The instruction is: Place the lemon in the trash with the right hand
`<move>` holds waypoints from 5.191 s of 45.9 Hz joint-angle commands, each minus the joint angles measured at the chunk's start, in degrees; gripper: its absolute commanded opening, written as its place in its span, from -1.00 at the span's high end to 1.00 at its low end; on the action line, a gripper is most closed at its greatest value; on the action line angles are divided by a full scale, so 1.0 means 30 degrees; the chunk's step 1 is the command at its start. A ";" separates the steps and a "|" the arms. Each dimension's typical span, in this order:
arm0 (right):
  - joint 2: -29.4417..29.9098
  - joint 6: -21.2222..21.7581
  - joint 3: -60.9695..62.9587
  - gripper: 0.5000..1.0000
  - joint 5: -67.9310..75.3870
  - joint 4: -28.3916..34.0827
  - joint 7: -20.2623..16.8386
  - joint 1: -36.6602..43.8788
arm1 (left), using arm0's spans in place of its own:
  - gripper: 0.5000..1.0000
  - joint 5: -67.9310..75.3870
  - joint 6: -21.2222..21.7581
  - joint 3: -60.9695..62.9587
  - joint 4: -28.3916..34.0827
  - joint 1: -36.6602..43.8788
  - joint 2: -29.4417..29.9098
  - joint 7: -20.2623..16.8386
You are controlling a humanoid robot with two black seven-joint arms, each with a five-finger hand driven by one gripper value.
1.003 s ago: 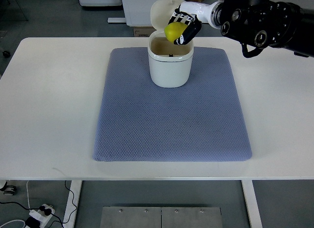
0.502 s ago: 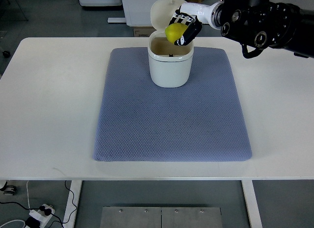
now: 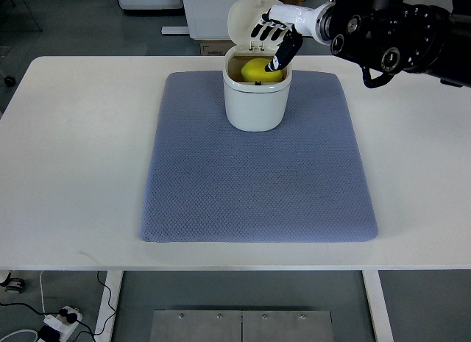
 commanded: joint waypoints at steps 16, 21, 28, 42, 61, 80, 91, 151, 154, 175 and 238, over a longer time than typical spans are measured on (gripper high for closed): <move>0.0000 0.0216 -0.0001 0.46 -0.0033 0.0149 0.0065 0.0176 | -1.00 0.0008 0.0000 0.0000 0.0009 0.0000 0.0000 0.0000; 0.0000 0.0304 -0.0001 0.47 0.0025 0.0149 0.0094 0.0293 | -1.00 0.0008 0.0000 0.0000 -0.0020 0.0000 0.0000 0.0000; 0.0000 0.0392 -0.0001 0.47 -0.0004 0.0558 0.0153 0.0498 | -1.00 0.0008 0.0000 0.0000 0.0009 0.0000 0.0000 0.0000; -0.1111 0.0685 0.0028 0.46 -0.0063 0.1409 0.0182 0.0323 | -1.00 0.0008 0.0000 0.0000 -0.0020 0.0000 0.0000 0.0000; -0.2959 0.0773 0.0877 0.49 -0.0034 0.1321 0.0211 0.0059 | -1.00 0.0008 0.0000 0.0000 0.0009 0.0000 0.0000 0.0000; -0.5887 0.0510 0.5064 0.08 0.0113 0.0940 -0.0198 -0.1346 | -1.00 0.0008 0.0000 0.0000 0.0009 0.0000 0.0000 0.0000; -0.7411 0.0450 0.8463 -0.65 0.0113 0.0677 -0.0521 -0.3279 | -1.00 0.0008 0.0000 0.0000 0.0009 0.0000 0.0000 0.0000; -0.5451 0.0040 2.6744 -1.00 -0.0033 -0.3161 -0.0258 -1.4823 | -1.00 -0.0021 0.0000 0.0000 -0.0020 0.0000 0.0000 0.0000; -0.5040 0.0040 2.7447 -1.00 -0.0033 -0.3191 -0.0257 -1.5087 | -1.00 0.0008 0.0000 0.0000 0.0009 0.0000 0.0000 0.0000; -0.4043 0.0070 2.8885 -1.00 -0.1817 -0.3659 0.2907 -1.6552 | -1.00 0.0008 0.0000 0.0000 0.0009 0.0000 0.0000 0.0000; -0.1846 0.0333 3.5272 -1.00 -0.2524 -0.3425 0.3580 -1.9570 | -1.00 -0.0021 0.0000 0.0000 0.0009 0.0000 0.0000 0.0000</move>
